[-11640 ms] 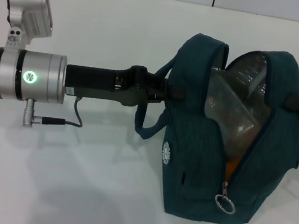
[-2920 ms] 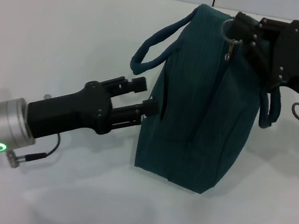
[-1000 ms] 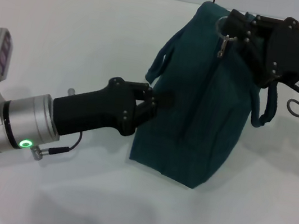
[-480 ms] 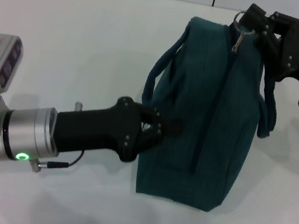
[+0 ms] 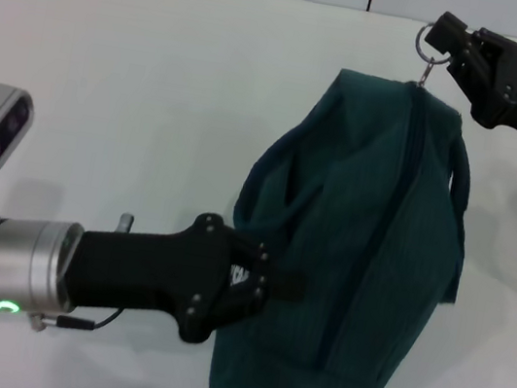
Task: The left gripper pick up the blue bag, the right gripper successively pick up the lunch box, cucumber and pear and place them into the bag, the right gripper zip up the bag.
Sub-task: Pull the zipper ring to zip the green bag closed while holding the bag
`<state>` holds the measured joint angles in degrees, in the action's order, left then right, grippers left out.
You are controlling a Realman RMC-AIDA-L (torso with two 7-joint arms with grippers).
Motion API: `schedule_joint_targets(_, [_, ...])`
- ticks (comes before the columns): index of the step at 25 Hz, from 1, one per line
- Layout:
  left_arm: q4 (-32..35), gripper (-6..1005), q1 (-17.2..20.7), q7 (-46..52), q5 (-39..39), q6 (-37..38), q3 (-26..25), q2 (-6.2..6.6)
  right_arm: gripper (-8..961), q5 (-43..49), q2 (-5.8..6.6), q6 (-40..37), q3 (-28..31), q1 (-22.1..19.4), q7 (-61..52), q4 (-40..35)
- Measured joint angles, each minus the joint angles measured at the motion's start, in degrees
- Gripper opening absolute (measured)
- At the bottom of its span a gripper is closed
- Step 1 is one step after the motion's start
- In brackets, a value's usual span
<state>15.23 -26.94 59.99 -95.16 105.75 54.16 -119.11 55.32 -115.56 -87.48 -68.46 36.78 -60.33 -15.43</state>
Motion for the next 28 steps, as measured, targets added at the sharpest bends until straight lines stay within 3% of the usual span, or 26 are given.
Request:
schedule_joint_targets(12, [0.06, 60, 1.78, -0.18, -1.41, 2.37, -0.04, 0.57, 18, 0.42, -0.05, 7.4, -0.39, -0.78, -6.79, 0.26])
schedule_joint_targets(17, [0.05, 60, 2.16, 0.02, -0.67, 1.42, -1.46, 0.56, 18, -0.39, -0.17, 4.29, 0.41, -3.73, -5.94, -1.62])
schedule_joint_targets(23, [0.06, 61, 2.78, 2.01, -0.33, -3.87, -7.41, 0.3, 18, -3.8, 0.0, -2.4, 0.79, -8.27, -5.37, -2.96])
schedule_joint_targets(28, [0.06, 82, 2.47, 2.42, 0.79, -7.06, -8.24, 0.06, 18, -5.42, -0.03, -6.17, 0.78, -10.62, -5.61, -2.6])
